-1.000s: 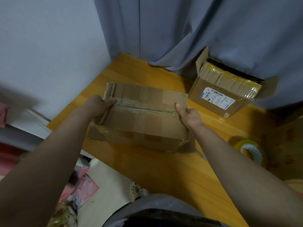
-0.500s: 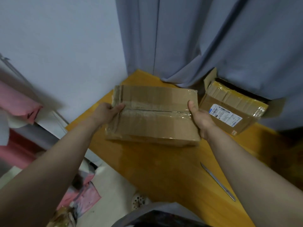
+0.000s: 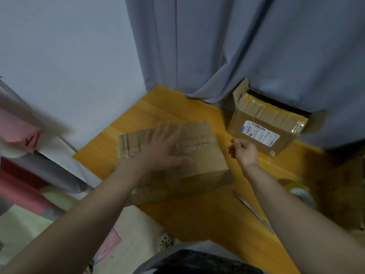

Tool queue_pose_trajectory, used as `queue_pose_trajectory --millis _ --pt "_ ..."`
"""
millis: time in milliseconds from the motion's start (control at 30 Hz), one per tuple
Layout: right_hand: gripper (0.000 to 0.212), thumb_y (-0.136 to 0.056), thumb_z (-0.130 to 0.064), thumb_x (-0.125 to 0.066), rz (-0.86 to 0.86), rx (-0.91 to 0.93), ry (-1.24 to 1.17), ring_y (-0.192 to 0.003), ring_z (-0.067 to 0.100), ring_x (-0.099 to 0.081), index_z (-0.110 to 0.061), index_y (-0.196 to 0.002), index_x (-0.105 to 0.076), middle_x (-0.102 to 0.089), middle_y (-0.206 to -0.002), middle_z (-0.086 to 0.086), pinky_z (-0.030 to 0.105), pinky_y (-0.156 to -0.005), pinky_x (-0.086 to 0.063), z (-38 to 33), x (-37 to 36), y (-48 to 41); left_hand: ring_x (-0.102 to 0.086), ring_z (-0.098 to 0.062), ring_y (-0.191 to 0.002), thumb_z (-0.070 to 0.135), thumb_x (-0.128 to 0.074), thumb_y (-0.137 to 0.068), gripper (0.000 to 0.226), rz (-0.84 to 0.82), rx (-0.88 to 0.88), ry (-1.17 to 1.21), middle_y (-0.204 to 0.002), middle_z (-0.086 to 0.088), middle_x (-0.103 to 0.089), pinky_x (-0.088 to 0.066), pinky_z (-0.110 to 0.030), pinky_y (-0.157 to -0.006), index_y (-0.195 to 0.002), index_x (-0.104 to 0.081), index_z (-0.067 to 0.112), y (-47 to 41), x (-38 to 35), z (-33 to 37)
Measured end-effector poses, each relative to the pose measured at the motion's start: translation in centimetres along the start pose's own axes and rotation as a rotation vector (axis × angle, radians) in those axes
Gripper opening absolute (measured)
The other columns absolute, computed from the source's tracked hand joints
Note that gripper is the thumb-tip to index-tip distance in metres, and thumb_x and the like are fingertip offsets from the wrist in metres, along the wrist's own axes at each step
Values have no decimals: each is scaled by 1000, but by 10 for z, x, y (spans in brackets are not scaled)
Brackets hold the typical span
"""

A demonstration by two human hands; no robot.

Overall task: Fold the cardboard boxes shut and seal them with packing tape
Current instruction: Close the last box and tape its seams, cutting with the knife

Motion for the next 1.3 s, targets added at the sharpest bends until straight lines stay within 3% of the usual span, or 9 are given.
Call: queue_pose_trajectory --millis 100,300,433,567,700,867,1000,1167,1300 --pt "23 -99 -13 -46 54 -82 97 -93 30 -63 -2 -107 -65 -68 -100 14 46 -88 -50 43 30 10 33 -23 -139 75 -56 -71 115 -263 -198 -119 -152 3 33 20 -57 -110 -149 17 31 -13 -37 44" --pt "46 -88 -1 -52 192 -168 417 -122 33 -49 -7 -133 -50 -52 -133 17 39 -96 -43 107 100 37 22 -31 -143 72 -27 -87 92 -125 -58 -224 -156 -8 25 9 -62 -111 -150 17 22 -41 -71 71" --pt "71 -85 -16 -63 88 -312 867 -134 35 -30 -7 -145 -25 -33 -144 15 37 -108 -28 148 130 52 21 -29 -144 76 -30 -83 98 -111 -32 -191 -157 -11 22 10 -62 -111 -151 13 19 -44 -72 89" --pt "56 -93 -18 -52 -30 -312 1172 -137 27 -31 -18 -144 -29 -41 -141 7 37 -116 -15 172 141 55 17 -25 -145 69 -39 -86 97 -29 -33 -128 -159 -10 12 14 -58 -110 -152 2 11 -42 -66 105" --pt "35 -96 -15 -47 -113 -279 1268 -128 23 -43 -20 -132 -48 -55 -129 5 35 -114 -23 169 148 45 12 -22 -147 53 -40 -94 78 10 -78 -63 -160 -8 2 15 -51 -112 -151 -10 9 -41 -56 122" --pt "36 -99 -24 -48 -57 -226 614 -115 32 -53 -4 -128 -52 -58 -123 14 31 -85 -40 138 149 27 -15 -22 -145 23 -41 -100 53 85 -155 203 -157 -12 -20 -8 -36 -116 -149 -25 10 -43 -41 138" --pt "28 -92 -17 -60 14 -199 -181 -110 28 -58 -6 -118 -60 -64 -115 10 34 -96 -45 105 131 32 -47 -13 -117 14 -48 -97 52 19 -136 572 -144 -6 -43 -33 -20 -94 -146 -33 15 -46 -42 153" --pt "19 -88 5 -57 -187 52 -513 -86 13 -62 -3 -106 -61 -67 -93 7 19 -82 -51 46 102 52 -49 -18 -125 48 -79 -66 83 -201 -88 752 -139 0 -50 -41 -37 -105 -137 -47 18 -53 -49 171" --pt "27 -85 9 -59 -242 178 -494 -91 15 -61 0 -110 -58 -66 -98 10 23 -87 -50 24 89 60 -64 -23 -91 15 -66 -85 23 -199 -54 1113 -104 -16 -68 -51 -36 -86 -106 -66 6 -51 -42 173"
Point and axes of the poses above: each hand's wrist, its own y-axis away from the middle knuckle, its own x-axis out of the back of the hand, z = x × y, the point moved 5 cm from there along -y, towards the middle knuckle
